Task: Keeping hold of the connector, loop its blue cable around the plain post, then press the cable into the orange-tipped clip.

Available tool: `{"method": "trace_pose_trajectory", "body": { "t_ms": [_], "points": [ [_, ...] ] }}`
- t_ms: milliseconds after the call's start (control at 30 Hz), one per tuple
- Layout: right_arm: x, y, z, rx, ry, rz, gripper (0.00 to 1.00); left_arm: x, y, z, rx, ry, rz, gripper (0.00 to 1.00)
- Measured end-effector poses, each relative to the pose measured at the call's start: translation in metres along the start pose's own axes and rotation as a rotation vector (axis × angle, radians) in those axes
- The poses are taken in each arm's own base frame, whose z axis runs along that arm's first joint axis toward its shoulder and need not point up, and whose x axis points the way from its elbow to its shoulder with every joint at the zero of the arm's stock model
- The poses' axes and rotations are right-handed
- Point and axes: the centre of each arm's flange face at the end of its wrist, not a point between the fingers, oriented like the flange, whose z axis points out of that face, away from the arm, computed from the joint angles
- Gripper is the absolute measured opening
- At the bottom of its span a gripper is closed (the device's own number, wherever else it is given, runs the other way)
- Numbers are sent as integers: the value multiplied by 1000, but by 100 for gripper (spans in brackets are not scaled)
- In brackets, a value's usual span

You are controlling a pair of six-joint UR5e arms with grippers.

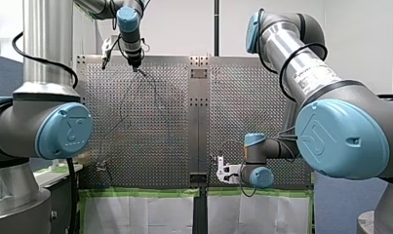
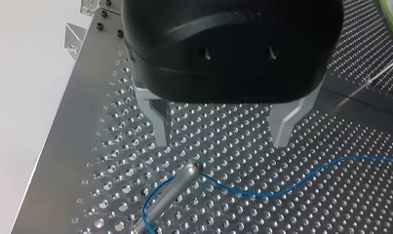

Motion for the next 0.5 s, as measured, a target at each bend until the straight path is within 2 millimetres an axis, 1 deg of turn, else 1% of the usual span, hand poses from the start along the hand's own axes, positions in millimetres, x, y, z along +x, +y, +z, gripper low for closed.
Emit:
{"method": "trace_pose_trajectory", "body": {
  "t_ms": [500],
  "points": [
    [0, -1, 0, 2, -1, -1, 0, 0, 2, -1, -20, -3, -5, 99]
  ]
}}
